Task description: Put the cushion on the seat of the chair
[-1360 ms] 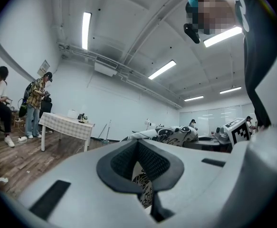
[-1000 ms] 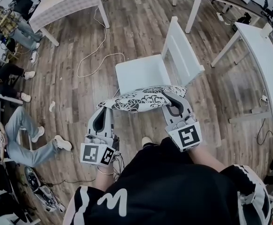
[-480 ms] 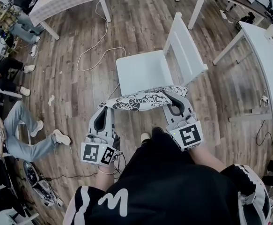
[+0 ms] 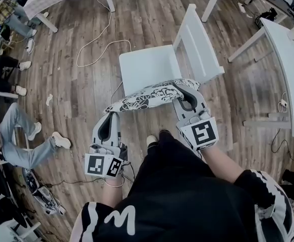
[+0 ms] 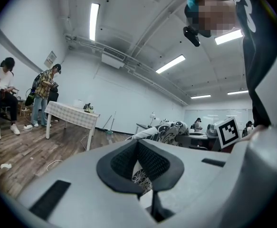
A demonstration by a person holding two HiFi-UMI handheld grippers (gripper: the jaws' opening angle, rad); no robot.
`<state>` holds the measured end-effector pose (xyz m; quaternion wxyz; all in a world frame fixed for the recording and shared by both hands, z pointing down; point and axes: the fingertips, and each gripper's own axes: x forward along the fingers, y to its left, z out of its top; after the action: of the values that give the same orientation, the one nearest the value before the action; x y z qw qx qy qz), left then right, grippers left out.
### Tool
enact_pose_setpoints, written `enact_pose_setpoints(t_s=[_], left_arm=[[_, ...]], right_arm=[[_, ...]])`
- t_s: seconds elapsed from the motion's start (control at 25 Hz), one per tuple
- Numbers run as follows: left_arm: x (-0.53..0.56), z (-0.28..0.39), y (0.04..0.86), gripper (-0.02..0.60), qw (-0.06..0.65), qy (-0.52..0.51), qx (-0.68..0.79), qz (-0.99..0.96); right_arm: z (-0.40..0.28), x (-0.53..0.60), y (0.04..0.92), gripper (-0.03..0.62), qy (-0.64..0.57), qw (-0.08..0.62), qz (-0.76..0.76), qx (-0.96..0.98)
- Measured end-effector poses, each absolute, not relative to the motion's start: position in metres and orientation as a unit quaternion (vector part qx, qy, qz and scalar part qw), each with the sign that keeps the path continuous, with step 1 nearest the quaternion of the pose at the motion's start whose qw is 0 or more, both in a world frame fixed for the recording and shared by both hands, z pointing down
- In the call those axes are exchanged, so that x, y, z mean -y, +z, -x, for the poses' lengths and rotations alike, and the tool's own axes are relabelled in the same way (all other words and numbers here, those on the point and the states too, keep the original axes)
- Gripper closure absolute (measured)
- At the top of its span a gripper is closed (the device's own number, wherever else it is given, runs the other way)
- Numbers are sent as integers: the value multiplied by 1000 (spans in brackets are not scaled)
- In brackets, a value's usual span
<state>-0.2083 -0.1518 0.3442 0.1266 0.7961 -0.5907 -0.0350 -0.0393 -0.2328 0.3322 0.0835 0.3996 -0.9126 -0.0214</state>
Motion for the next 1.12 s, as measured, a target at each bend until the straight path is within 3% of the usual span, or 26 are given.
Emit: enact_pose_setpoints(t_s=[1.12], left_arm=[[112, 250, 391, 578, 179, 11, 689, -703]], right_arm=[[87, 410, 380, 563, -70, 97, -402, 908]])
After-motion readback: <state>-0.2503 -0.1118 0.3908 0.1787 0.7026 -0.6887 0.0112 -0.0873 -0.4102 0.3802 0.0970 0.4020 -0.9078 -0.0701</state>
